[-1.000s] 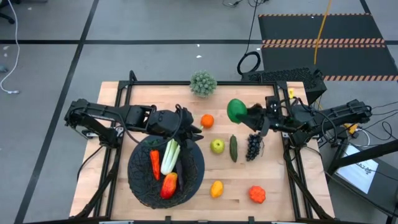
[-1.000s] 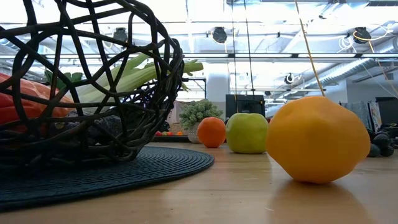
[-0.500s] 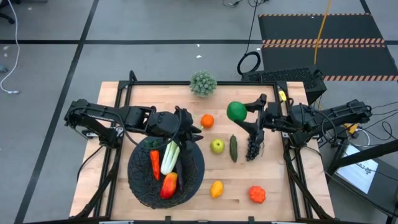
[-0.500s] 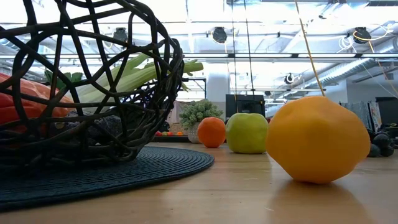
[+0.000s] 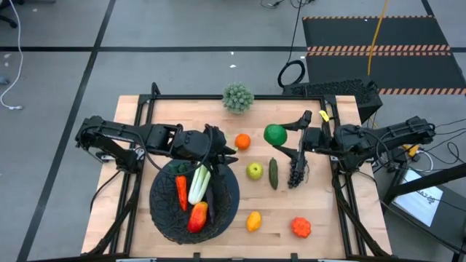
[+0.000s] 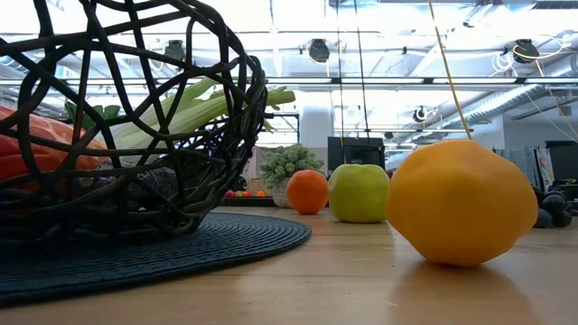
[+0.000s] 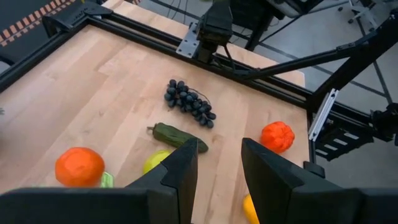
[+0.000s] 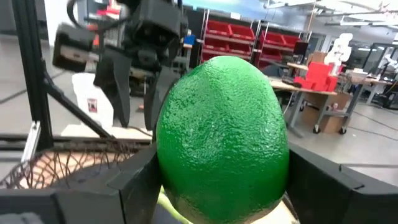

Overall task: Build produce basket
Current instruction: Put the green green lime into the black wire basket

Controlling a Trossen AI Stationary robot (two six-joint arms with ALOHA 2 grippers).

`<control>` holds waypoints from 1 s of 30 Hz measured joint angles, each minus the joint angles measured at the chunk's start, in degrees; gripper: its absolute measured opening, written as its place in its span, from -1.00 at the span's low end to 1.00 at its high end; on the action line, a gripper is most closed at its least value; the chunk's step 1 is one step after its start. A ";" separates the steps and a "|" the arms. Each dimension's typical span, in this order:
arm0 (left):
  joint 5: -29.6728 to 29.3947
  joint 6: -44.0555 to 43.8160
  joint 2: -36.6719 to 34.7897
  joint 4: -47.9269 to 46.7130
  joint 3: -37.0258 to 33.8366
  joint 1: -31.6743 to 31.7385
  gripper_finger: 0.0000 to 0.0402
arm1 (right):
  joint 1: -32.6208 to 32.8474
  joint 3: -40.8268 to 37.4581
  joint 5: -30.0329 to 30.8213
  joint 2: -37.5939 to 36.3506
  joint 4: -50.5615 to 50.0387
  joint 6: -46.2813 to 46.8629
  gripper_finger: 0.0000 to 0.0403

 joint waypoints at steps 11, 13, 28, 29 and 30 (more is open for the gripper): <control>0.02 -1.81 0.00 0.01 0.00 0.23 -0.38 | 0.00 0.00 0.04 0.12 -1.49 10.03 0.40; 0.01 -3.40 0.00 0.02 0.00 0.54 -0.38 | 0.00 0.00 -0.09 0.64 -1.43 12.02 0.40; -1.64 -16.73 0.67 9.26 0.02 1.11 0.67 | 2.19 0.00 -0.61 11.73 -0.15 14.57 0.40; -2.00 -18.81 0.85 10.48 0.02 1.28 0.77 | 2.32 0.00 -0.61 12.50 -0.18 14.22 0.40; -2.36 -21.32 1.00 10.69 0.00 1.52 0.85 | 2.39 0.00 -0.59 13.17 -0.18 14.02 0.40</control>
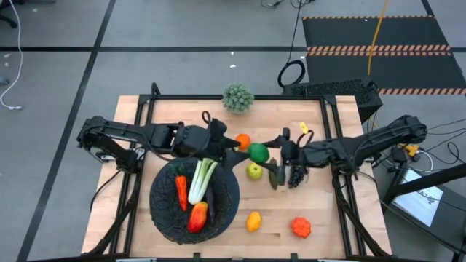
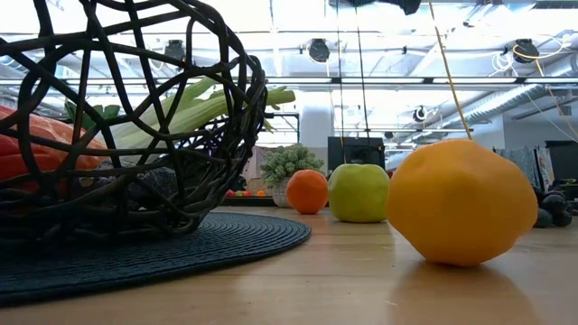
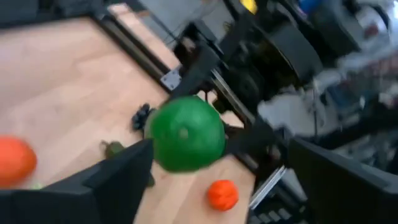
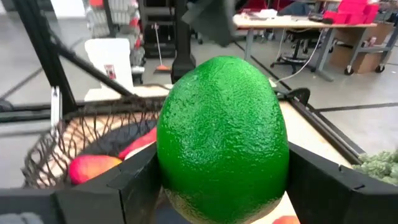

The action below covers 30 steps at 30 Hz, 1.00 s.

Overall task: Build produce basket
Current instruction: Put the green green lime into the black wire basket

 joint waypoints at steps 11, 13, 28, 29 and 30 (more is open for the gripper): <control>6.56 -17.82 2.88 -4.48 -0.02 6.19 0.92 | -0.13 0.00 0.48 1.63 -3.75 -1.81 0.40; 7.46 -18.44 4.30 -3.76 0.06 7.20 0.95 | -0.36 0.00 0.49 1.61 -4.40 -1.60 0.40; 17.44 -18.41 10.77 2.22 -0.02 10.35 0.98 | -5.79 -0.02 0.10 1.60 -5.73 -6.05 0.40; 17.53 -18.41 10.97 2.20 -0.02 10.25 0.98 | -5.86 0.01 0.22 1.63 -6.06 -6.08 0.40; 17.41 -18.41 11.13 2.41 -0.02 10.18 0.98 | -5.84 0.02 0.21 1.61 -6.05 -6.00 0.40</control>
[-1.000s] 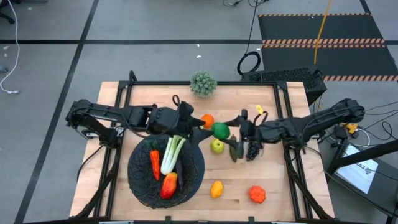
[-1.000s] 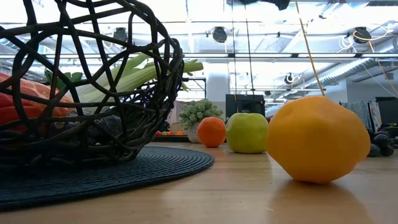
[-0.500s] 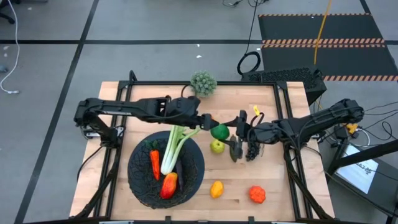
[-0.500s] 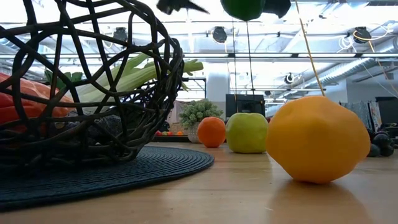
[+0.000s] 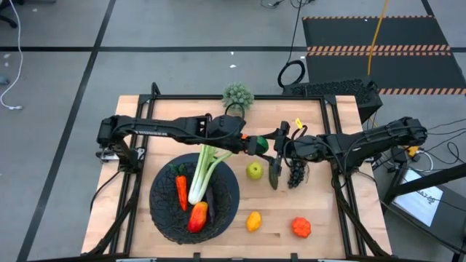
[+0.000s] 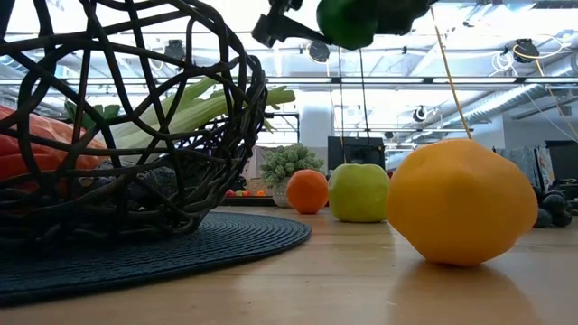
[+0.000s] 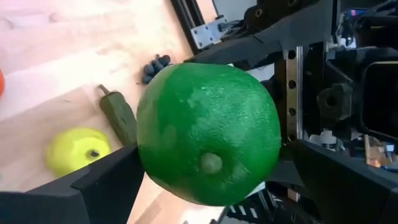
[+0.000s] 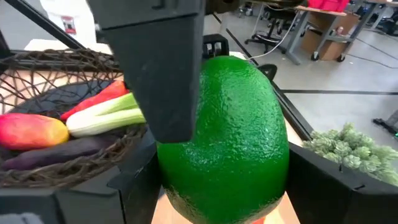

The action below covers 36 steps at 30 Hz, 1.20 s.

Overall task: Build produce basket
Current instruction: Put the green green lime into the black wire basket

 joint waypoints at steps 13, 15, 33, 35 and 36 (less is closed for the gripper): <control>-0.34 -0.36 0.09 0.18 0.00 -0.11 0.88 | 0.07 0.03 0.11 -0.05 -0.28 -3.15 0.40; -0.40 0.21 0.09 -0.12 0.00 -0.11 0.75 | 0.09 0.03 0.11 -0.05 -0.28 -3.18 0.40; 1.51 6.15 -5.34 -8.75 0.02 1.01 0.40 | 1.75 0.01 -5.00 -1.63 -0.83 2.38 0.97; 3.13 7.01 -7.07 -11.62 0.07 1.31 0.38 | 2.06 0.01 -6.25 -2.56 -0.89 4.20 0.96; 4.16 7.30 -7.99 -13.79 0.07 1.38 0.37 | 2.30 0.01 -6.41 -3.12 -1.06 4.69 0.96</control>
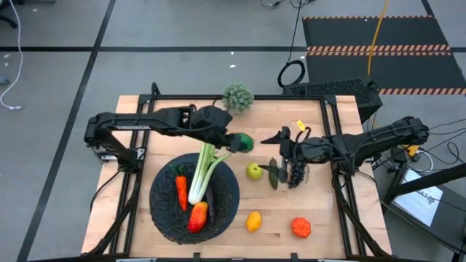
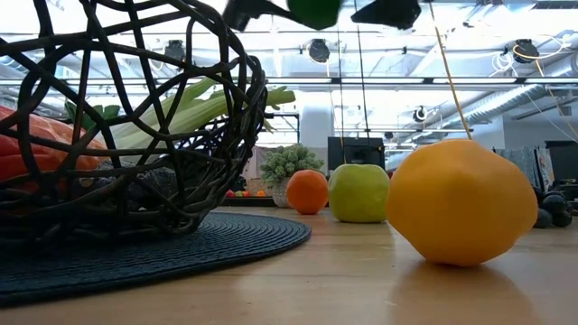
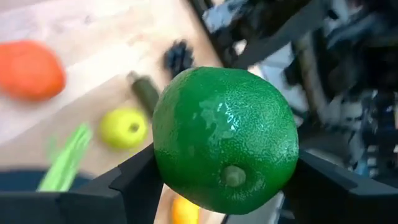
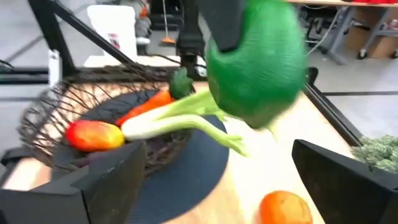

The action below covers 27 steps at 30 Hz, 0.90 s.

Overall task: Build produce basket
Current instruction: Put the green green lime into the black wire basket

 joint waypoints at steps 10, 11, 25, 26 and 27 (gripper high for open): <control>5.03 -0.42 -8.12 -23.76 0.06 -6.42 0.36 | -0.04 0.00 -1.16 -6.07 -5.39 -0.72 0.95; 4.83 -1.07 -8.34 -25.97 0.06 -7.55 0.36 | -0.20 0.00 -1.15 -6.64 -6.43 -0.72 0.95; 10.46 -16.72 -4.36 -39.30 -4.07 -22.37 0.35 | -0.29 -0.02 -1.03 -10.00 -15.21 2.88 0.95; 10.56 -18.49 -4.29 -38.96 -4.69 -22.97 0.35 | -0.29 0.00 -1.03 -10.00 -15.68 2.94 0.95; 10.48 -20.61 -4.29 -38.60 -5.34 -23.45 0.35 | -0.29 -0.02 -1.06 -10.09 -16.60 3.23 0.95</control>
